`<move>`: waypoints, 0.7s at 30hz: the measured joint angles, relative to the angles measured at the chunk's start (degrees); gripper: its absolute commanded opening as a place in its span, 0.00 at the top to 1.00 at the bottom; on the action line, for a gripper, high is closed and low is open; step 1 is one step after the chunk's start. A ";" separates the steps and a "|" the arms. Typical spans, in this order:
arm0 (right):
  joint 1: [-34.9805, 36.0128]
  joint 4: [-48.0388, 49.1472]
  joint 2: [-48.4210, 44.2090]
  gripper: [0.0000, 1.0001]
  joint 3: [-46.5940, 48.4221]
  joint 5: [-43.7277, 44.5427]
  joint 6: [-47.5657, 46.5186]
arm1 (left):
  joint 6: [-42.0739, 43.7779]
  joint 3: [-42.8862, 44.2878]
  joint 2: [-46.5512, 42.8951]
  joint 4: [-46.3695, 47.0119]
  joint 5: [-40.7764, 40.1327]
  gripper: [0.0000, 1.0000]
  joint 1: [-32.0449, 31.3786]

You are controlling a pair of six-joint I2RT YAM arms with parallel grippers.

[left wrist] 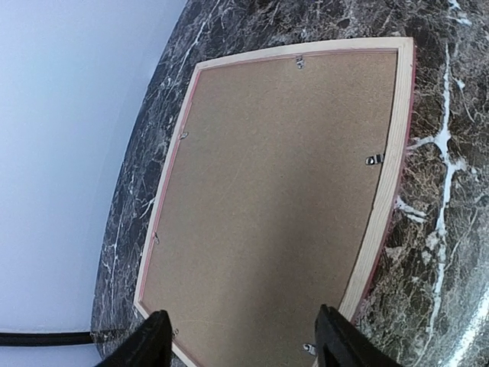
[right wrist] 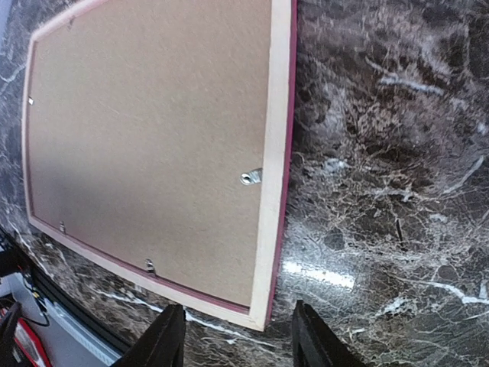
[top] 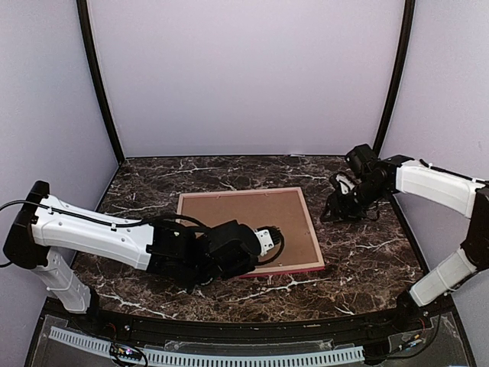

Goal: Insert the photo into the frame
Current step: Pick up the photo frame from the center of the board.

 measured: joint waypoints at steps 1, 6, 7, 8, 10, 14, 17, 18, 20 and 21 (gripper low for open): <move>0.22 0.85 0.68 0.48 -1.62 0.20 0.28 | -0.39 -0.31 0.00 0.37 1.01 0.22 0.35; 2.36 4.98 4.37 0.45 -5.95 2.56 0.68 | -2.10 -1.90 0.00 2.73 6.91 0.13 2.49; 2.62 5.60 4.94 0.45 -6.29 2.99 0.68 | -2.45 -2.32 0.00 3.17 8.26 0.12 3.17; 3.08 6.38 5.64 0.45 -6.67 3.56 0.68 | -2.82 -2.67 0.00 3.52 9.33 0.11 3.78; 3.91 7.74 7.08 0.45 -7.13 4.85 0.68 | -3.78 -3.76 -0.02 4.28 12.44 0.09 5.40; 5.49 9.77 9.90 0.47 -7.21 7.15 0.66 | -5.16 -5.35 -0.02 5.38 16.65 0.05 7.69; 6.67 11.04 12.31 0.50 -7.21 8.92 0.63 | -6.01 -6.43 -0.02 6.40 18.91 0.04 8.72; 7.08 11.34 13.09 0.52 -7.21 9.42 0.61 | -6.23 -6.69 -0.02 6.51 19.61 0.04 8.90; 7.80 11.91 14.51 0.58 -7.19 10.47 0.57 | -6.47 -7.15 -0.02 6.86 20.61 0.03 9.16; 8.11 12.37 15.21 0.62 -7.19 10.80 0.79 | -6.60 -7.34 -0.02 7.02 21.16 0.03 9.31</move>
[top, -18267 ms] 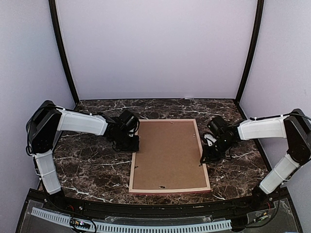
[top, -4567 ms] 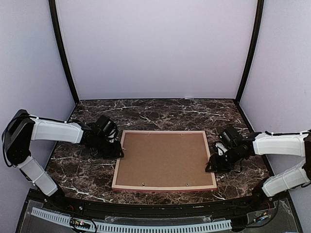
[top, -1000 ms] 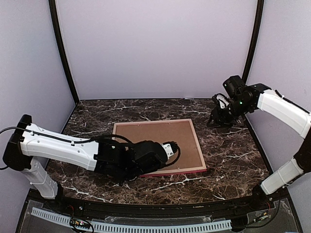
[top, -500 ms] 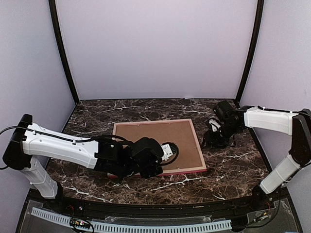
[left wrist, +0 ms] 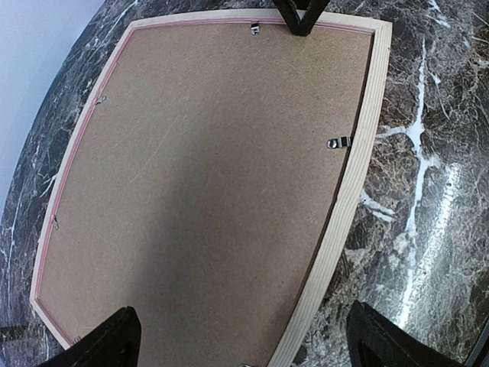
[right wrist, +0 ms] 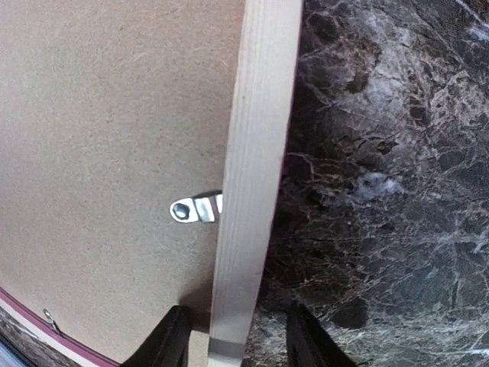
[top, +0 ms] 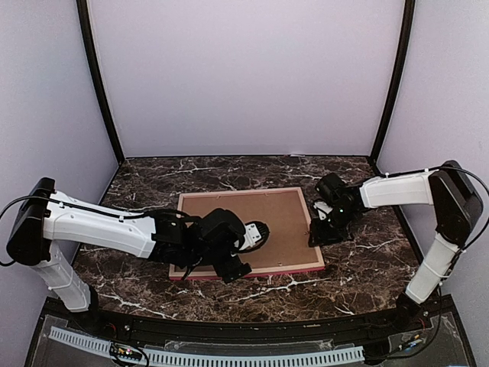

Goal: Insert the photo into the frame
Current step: Pick up the photo frame from the center of the board.

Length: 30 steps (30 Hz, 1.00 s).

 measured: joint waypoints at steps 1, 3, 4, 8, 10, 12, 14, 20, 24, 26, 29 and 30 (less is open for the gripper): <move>0.22 0.35 0.31 0.67 0.24 0.02 -0.07 | -0.07 -0.17 0.00 0.20 0.39 0.02 0.09; 0.74 0.57 0.35 0.77 0.33 0.44 -0.20 | -0.09 -0.42 0.00 0.48 1.40 0.01 0.20; 1.11 0.79 0.37 0.82 0.42 0.37 0.11 | -0.09 -0.50 0.00 0.63 1.84 0.01 0.20; 1.55 1.03 0.28 1.00 0.61 1.62 1.14 | 0.44 -0.57 0.26 0.85 3.69 0.01 0.22; 1.64 1.05 0.22 1.00 0.66 1.92 1.51 | 0.90 -0.57 0.96 0.94 4.42 0.01 0.22; 1.66 0.63 0.17 1.00 0.92 1.97 1.44 | 1.49 -0.55 2.23 0.87 5.20 0.01 0.22; 1.68 -0.96 0.13 1.00 1.53 1.70 1.44 | 2.27 -0.55 3.56 0.81 5.62 0.01 0.11; 1.57 -8.70 -0.31 1.00 6.82 0.09 1.22 | 5.57 0.11 6.10 0.02 4.22 0.01 -2.23; 1.25 -13.53 -1.57 1.00 11.72 -1.11 0.59 | 7.56 1.44 8.20 -0.59 1.27 0.01 -4.28; 1.09 -15.26 -2.23 1.00 13.16 -1.79 0.28 | 8.37 1.46 8.96 -0.68 -0.76 0.02 -5.01; 0.90 -17.44 -3.10 1.00 13.77 -2.91 -0.17 | 9.46 1.46 9.68 -0.66 -4.70 0.05 -5.18; 0.90 -18.21 -3.17 1.00 13.77 -3.19 -0.26 | 9.90 1.46 9.75 -0.63 -6.23 0.07 -5.18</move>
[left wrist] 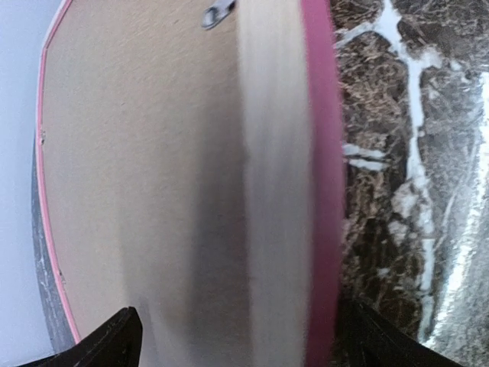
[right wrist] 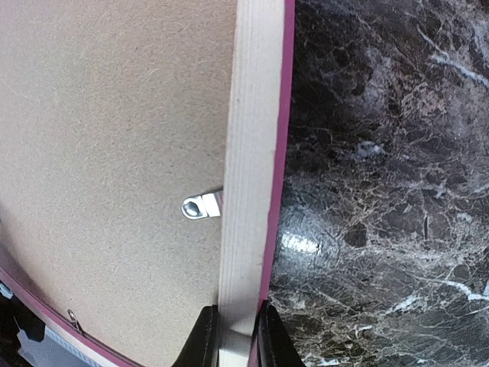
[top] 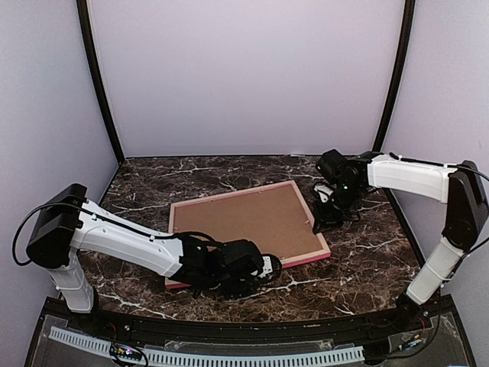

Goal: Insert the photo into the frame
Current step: Pass from the right arm to the left, then pass from the left arm to the right

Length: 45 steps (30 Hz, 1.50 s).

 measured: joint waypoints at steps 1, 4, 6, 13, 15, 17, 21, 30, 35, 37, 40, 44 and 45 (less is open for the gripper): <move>0.00 -0.55 -0.02 1.00 0.00 -0.22 -0.07 | 0.31 0.00 0.00 0.02 -1.09 0.09 -0.02; 0.00 -1.79 -0.02 1.00 0.00 -0.85 -0.26 | 1.42 -0.02 0.00 0.59 -4.57 0.15 -0.02; -0.02 -1.86 -0.02 1.00 0.00 -1.22 -0.28 | 1.90 -0.09 0.00 1.09 -5.84 0.22 -0.22; -0.17 -1.81 -0.04 0.94 0.00 -1.66 -0.26 | 3.54 -0.35 0.00 1.73 -7.63 0.53 -1.14; -0.37 -1.55 -0.04 0.88 -0.09 -1.64 -0.24 | 4.26 -0.35 0.00 1.90 -8.79 0.59 -1.46; -0.63 -1.40 -0.04 0.81 -0.22 -1.70 -0.17 | 5.16 -0.26 0.00 2.14 -10.32 0.64 -1.86; -1.01 -1.16 -0.26 0.71 -0.37 -2.21 -1.09 | 7.45 0.31 -0.20 1.97 -13.92 0.71 -2.67; -2.19 -5.01 -2.86 0.59 3.69 -2.86 -3.39 | 7.85 4.13 -0.37 -2.97 -15.69 0.99 -2.64; -6.14 -7.74 -4.37 0.57 12.31 -1.25 -4.66 | 8.39 8.33 -1.97 -7.41 -17.53 1.00 -2.49; -8.20 -8.85 -4.74 0.57 16.48 -0.63 -5.18 | 9.27 11.47 -3.41 -10.84 -17.09 1.00 -2.21; -11.13 -10.16 -5.22 0.57 22.25 0.39 -5.88 | 8.98 16.79 -4.11 -16.44 -13.84 1.00 -1.84; -13.79 -11.15 -5.22 0.57 29.31 0.96 -6.58 | 8.46 26.40 -4.11 -24.46 -7.96 1.00 -0.72; -14.16 -11.32 -5.25 0.56 30.51 1.11 -6.75 | 8.26 28.37 -4.11 -25.59 -6.58 1.00 -0.33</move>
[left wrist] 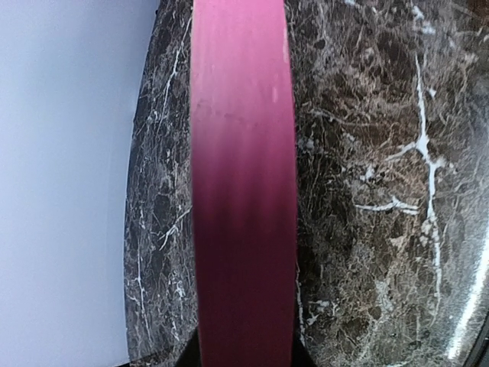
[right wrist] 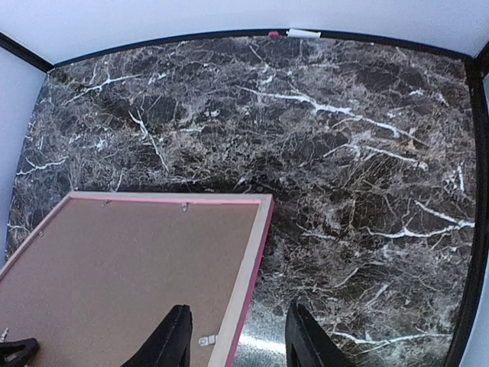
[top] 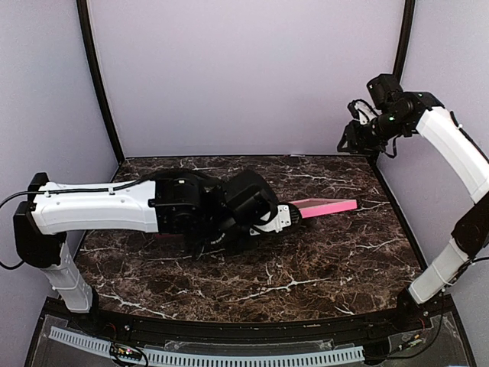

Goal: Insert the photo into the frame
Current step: Pass from the left arm to the right

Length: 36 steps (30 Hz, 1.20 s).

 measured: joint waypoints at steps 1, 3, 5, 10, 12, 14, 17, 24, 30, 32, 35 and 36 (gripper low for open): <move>-0.31 -0.26 0.00 0.56 1.09 0.13 -0.24 | -0.52 2.54 0.00 -1.68 1.75 1.00 0.52; -0.90 -0.85 0.00 0.56 2.34 0.28 -0.68 | -1.81 8.04 0.02 -4.72 5.60 1.00 2.16; -1.36 -1.29 0.00 0.56 2.91 0.28 -0.87 | -3.32 13.70 0.44 -7.54 8.76 1.00 4.02; -3.06 -1.53 -0.02 0.56 3.21 0.00 -1.03 | -7.85 31.50 4.04 -14.97 17.20 1.00 9.77; -3.52 -1.51 -0.04 0.55 3.21 -0.17 -1.03 | -9.22 36.50 5.57 -16.92 20.20 1.00 12.20; -3.96 -1.49 -0.24 0.55 3.21 -0.46 -1.05 | -11.15 40.22 6.80 -18.36 23.87 1.00 15.47; -4.59 -1.42 -1.03 0.53 3.21 -1.01 -1.05 | -14.99 42.16 7.34 -19.78 30.62 1.00 21.42; -5.27 1.42 -4.17 0.47 1.49 -3.72 -2.19 | -19.89 42.01 7.34 -23.67 44.26 1.00 30.64; -5.25 5.57 -6.16 0.35 -3.43 -11.10 -4.17 | -19.67 41.16 7.45 -27.04 56.72 1.00 34.29; -5.16 7.67 -6.62 0.33 -5.92 -13.92 -5.11 | -18.97 40.37 7.45 -28.00 61.35 1.00 35.47; -4.94 11.30 -7.65 0.29 -9.97 -17.92 -5.97 | -18.05 38.45 7.63 -28.50 67.80 1.00 37.33; -4.87 12.81 -8.24 0.28 -11.50 -19.41 -6.38 | -17.79 38.05 7.80 -28.70 69.13 1.00 37.79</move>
